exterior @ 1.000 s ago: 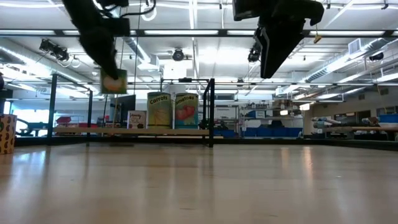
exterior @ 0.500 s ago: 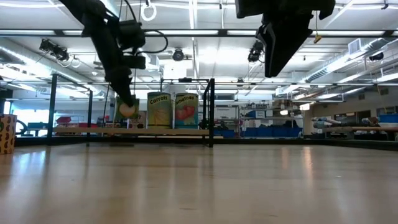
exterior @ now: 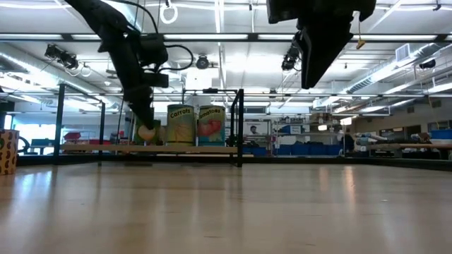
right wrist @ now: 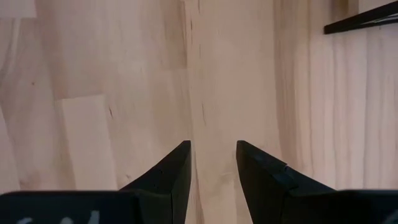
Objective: Pick and place cans onto a shelf
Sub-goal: Put the canned sliced peaches on the shelf
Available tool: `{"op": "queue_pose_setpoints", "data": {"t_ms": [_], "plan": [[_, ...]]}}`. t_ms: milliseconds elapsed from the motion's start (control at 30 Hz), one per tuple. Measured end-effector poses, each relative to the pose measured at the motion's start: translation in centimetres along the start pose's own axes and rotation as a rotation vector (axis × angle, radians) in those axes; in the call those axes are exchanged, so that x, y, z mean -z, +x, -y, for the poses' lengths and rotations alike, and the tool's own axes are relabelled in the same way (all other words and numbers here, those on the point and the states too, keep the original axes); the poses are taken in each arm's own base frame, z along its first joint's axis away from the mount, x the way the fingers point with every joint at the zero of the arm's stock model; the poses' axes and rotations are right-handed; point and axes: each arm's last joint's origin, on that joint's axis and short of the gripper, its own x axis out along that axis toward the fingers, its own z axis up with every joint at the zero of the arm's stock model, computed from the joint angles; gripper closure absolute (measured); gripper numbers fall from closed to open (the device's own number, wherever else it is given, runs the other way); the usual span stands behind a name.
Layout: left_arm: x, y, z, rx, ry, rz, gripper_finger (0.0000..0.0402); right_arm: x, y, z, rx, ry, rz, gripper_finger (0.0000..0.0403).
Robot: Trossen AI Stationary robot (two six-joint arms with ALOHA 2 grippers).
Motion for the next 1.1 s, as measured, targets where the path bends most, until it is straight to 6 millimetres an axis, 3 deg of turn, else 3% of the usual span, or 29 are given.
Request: {"op": "queue_pose_setpoints", "data": {"t_ms": [833,1100], "plan": [[-0.2,0.41,0.12,0.043,0.016,0.02,0.0087,-0.23,0.27,0.72,-0.061,0.054,-0.029,0.0268],[-0.15,0.57,0.32,0.054,0.023,0.005,0.0113,-0.22,0.27,0.7,-0.067,0.054,-0.032,0.0268]]}}
